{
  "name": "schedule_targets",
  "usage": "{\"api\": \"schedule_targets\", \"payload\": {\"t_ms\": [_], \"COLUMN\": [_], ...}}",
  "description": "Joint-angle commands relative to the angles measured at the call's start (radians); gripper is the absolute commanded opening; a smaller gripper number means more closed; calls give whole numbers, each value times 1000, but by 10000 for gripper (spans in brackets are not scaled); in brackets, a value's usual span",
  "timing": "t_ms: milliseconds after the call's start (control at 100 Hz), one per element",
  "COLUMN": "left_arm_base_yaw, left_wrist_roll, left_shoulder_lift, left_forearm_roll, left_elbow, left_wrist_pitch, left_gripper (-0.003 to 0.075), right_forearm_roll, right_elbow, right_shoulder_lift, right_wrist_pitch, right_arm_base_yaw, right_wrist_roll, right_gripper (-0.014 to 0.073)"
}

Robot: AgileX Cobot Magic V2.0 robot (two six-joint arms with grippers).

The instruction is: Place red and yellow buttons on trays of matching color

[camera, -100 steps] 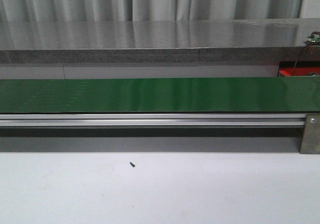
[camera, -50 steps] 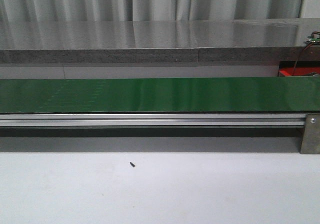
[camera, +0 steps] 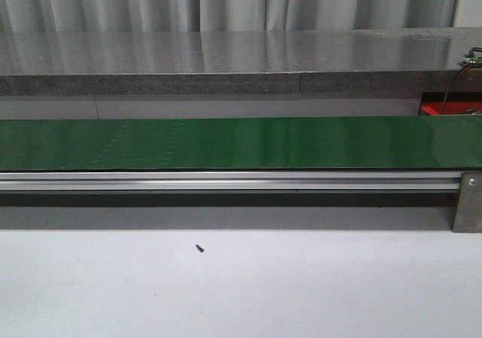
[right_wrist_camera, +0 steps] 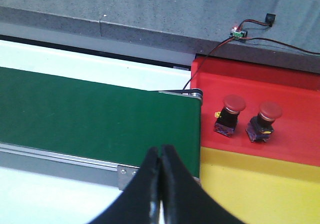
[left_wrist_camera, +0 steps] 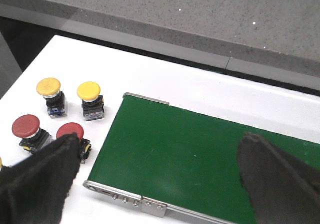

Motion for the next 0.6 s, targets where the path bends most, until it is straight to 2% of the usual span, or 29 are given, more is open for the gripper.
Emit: {"api": "schedule_targets", "payload": {"t_ms": [0, 250, 590], "left_arm_base_yaw": [28, 162, 291], "left_wrist_roll": [-12, -12, -5], "left_shoulder_lift": [93, 337, 514], "left_forearm_roll": [14, 28, 47], "left_elbow": [-113, -254, -262], "left_wrist_pitch": [3, 65, 73], "left_gripper": [620, 620, 620], "right_forearm_roll": [25, 25, 25], "right_elbow": [-25, -25, -25], "right_shoulder_lift": [1, 1, 1], "right_wrist_pitch": [-67, -67, -67], "right_arm_base_yaw": [3, 3, 3], "right_wrist_roll": [-7, -7, -7], "right_gripper": [-68, -68, -68]}}
